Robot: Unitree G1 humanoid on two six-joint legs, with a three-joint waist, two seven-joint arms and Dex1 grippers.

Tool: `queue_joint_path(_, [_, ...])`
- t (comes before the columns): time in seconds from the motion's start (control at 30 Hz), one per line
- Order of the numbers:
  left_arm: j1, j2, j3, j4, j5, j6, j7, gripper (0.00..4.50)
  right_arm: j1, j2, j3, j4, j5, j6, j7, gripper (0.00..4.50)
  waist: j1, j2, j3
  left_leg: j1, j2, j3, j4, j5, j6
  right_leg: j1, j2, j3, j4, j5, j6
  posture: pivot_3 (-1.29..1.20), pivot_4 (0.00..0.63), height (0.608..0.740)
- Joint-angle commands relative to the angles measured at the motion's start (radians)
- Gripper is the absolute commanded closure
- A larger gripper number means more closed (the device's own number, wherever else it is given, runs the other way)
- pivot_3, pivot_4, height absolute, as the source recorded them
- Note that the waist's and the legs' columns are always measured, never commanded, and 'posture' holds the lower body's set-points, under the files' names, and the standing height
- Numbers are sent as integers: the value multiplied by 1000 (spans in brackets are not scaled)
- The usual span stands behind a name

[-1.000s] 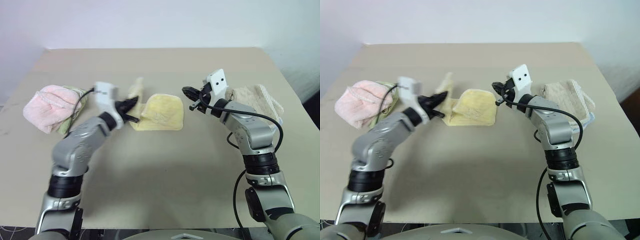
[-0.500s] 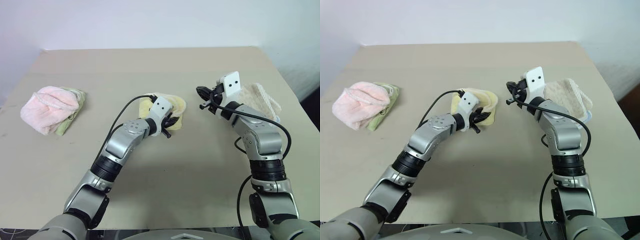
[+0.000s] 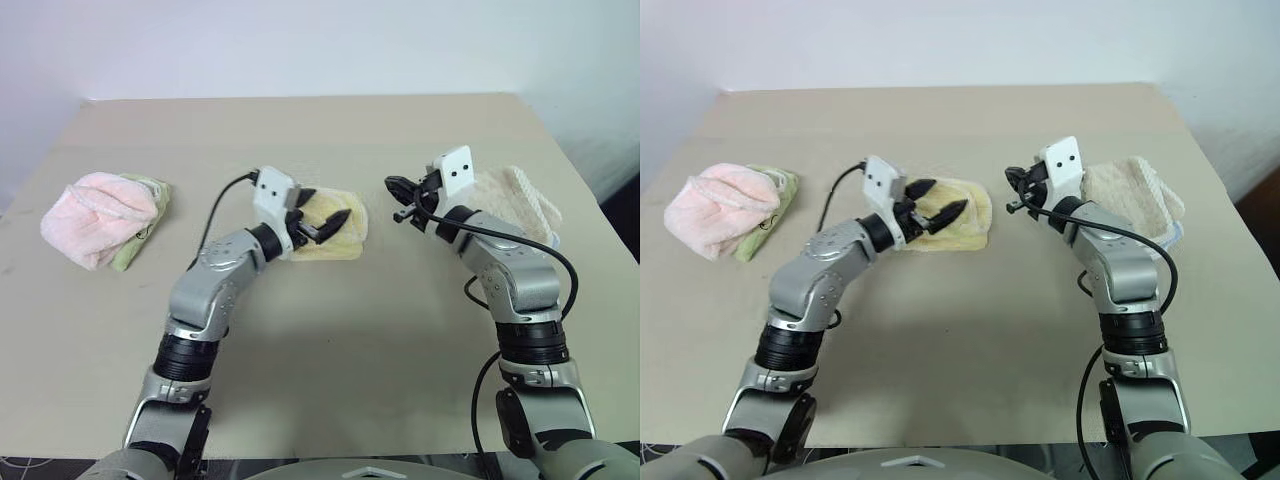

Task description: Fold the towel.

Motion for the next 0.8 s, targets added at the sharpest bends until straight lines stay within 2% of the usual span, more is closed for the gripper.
queue_joint_path(0.03, [8, 43, 25, -5, 59, -40, 20, 1271, -16, 27, 38, -89, 35, 20, 21, 4500, 0, 0, 0, 0, 0, 0, 0, 0, 0, 0, 0, 0, 0, 0, 0, 0, 150, 731])
queue_joint_path(0.23, [-14, 52, 26, 46, 84, -68, 8, 3284, -23, 109, 117, -81, 38, 34, 21, 4500, 4, 0, 0, 0, 0, 0, 0, 0, 0, 0, 0, 0, 0, 0, 0, 0, 150, 731])
queue_joint_path(0.33, [0, 66, -46, 108, 158, -54, 7, 4327, -2, 137, 184, 19, -9, 29, 24, 4500, 5, 0, 0, 0, 0, 0, 0, 0, 0, 0, 0, 0, 0, 0, 0, 0, 150, 731])
queue_joint_path(0.37, [7, 70, -72, 134, 184, -52, 7, 4480, 5, 147, 201, 64, -29, 21, 15, 4500, 5, 0, 0, 1, 0, 0, 0, 0, 0, 1, 0, 0, 0, 0, 0, 0, 150, 731])
queue_joint_path(0.53, [32, 95, -177, 219, 288, -79, -14, 4480, 35, 167, 229, 213, -83, -33, 6, 4500, 3, 0, 0, 1, -1, 0, 0, 0, 0, 0, 0, 0, 0, 0, 0, 0, 150, 731])
queue_joint_path(0.6, [36, 100, -183, 241, 312, -93, -10, 4480, 50, 164, 231, 229, -95, -51, 14, 4500, 3, 0, -1, 1, -1, 0, 0, 0, 0, 0, 0, 0, 0, 0, 0, 0, 150, 731])
queue_joint_path(0.73, [33, 74, -107, 212, 259, -111, -19, 4480, 59, 155, 199, 174, -80, -63, 21, 4500, 3, 0, -1, 2, 0, 0, 0, 0, 0, 2, 0, 0, 0, 0, 0, 0, 150, 731])
queue_joint_path(0.8, [29, 21, 10, 142, 130, -113, -26, 4480, 60, 145, 168, 96, -49, -53, 27, 4500, 4, 0, -1, 2, 0, 0, 1, 0, 0, 2, 0, 0, 1, 0, 0, 0, 150, 731])
